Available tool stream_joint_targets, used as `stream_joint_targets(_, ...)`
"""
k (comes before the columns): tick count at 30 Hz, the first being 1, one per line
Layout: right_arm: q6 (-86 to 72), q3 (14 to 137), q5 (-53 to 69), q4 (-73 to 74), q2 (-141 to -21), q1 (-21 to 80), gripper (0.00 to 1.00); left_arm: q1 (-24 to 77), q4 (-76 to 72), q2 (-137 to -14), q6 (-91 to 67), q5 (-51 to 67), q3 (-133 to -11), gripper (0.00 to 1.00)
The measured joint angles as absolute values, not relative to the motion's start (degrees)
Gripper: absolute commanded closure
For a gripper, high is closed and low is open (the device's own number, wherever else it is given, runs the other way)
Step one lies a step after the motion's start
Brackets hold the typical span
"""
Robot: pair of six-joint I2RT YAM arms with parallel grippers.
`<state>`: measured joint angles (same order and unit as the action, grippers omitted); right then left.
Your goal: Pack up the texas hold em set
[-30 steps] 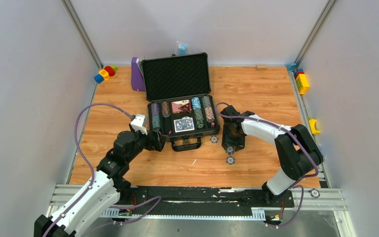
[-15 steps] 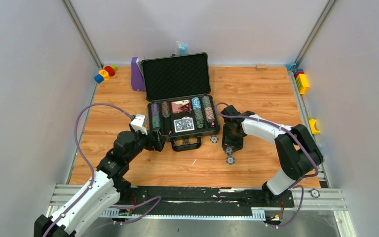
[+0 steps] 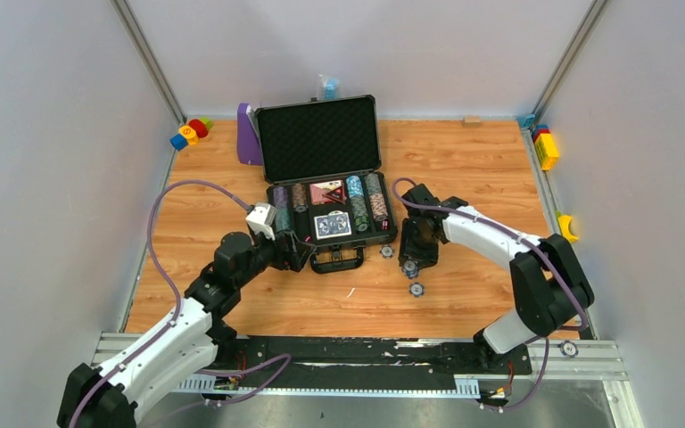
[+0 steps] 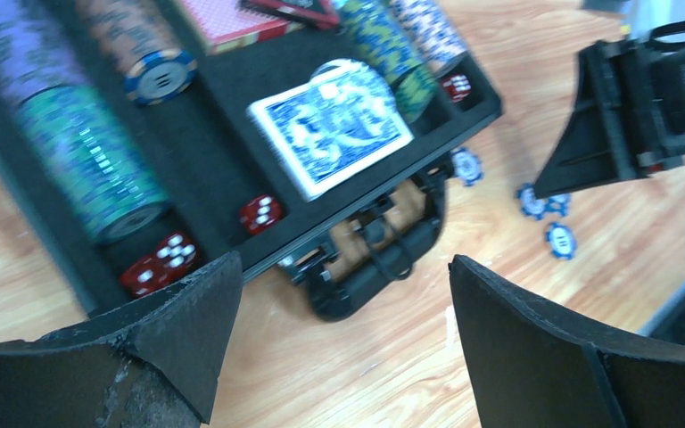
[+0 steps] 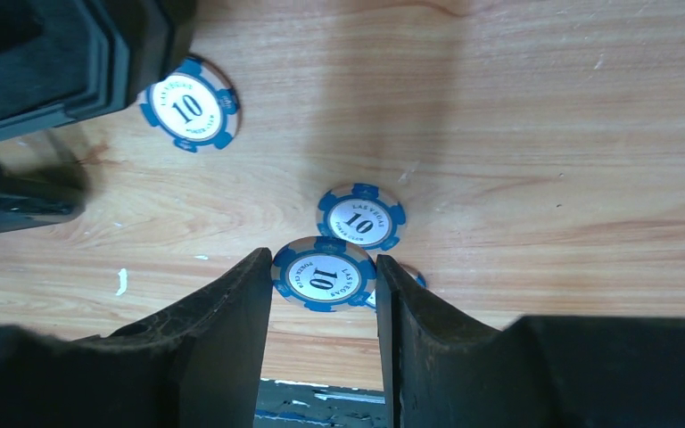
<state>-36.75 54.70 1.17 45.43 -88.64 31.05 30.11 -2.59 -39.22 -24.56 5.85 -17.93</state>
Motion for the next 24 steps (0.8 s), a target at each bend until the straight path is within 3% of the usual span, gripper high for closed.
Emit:
stream_joint_targets(9, -41.58, 56.51, 2.17, 46.83, -84.79, 31.05, 0.93, 43.81, -22.28, -47.18, -34.04, 0.84, -14.61, 0.12)
stream_joint_targets(15, -47.48, 60.47, 3.38, 47.31, -80.75, 31.05, 0.93, 54.08, -35.75, -60.1, -36.77, -6.02, -15.38, 0.2)
stream_joint_targets(24, -52.58, 63.44, 6.48, 47.22, -79.18, 31.05, 0.94, 58.06, -50.28, -77.56, -39.86, -7.62, -22.63, 0.3)
